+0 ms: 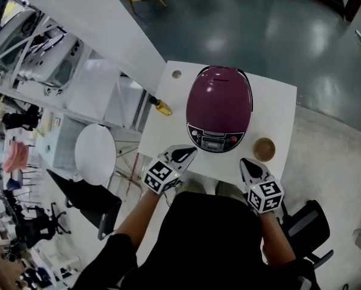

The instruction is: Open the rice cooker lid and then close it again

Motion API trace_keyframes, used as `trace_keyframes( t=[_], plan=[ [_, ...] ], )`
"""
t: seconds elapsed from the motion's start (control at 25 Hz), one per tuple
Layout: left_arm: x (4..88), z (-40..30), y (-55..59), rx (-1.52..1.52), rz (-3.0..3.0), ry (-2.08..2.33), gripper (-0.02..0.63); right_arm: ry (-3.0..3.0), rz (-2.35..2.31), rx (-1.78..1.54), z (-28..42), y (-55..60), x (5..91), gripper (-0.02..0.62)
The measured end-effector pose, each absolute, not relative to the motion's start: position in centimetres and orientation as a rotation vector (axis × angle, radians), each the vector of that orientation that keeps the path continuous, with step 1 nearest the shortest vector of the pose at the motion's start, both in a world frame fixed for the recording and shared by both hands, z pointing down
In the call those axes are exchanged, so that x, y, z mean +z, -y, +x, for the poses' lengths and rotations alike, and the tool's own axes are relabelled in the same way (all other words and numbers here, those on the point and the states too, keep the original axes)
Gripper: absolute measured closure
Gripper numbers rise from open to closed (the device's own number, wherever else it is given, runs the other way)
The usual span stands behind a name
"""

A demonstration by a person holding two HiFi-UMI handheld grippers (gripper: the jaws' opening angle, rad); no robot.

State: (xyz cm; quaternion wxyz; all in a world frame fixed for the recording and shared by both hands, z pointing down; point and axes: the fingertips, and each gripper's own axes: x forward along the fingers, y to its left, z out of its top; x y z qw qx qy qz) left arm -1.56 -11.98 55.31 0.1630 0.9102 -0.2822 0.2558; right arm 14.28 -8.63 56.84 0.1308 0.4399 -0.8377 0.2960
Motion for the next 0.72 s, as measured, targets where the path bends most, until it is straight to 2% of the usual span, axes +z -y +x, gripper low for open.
trace_keyframes(
  t=[0.36,0.72],
  plan=[
    [51.7,-4.2,8.0,0.407,2.644,0.97,0.601,2.388,1.507,0.784,13.0,6.9,53.9,0.595],
    [50.6,-11.7,1.7,0.343,2.697,0.974,0.601,2.307,1.734,0.724,9.2,0.3,51.6,0.595]
  ],
)
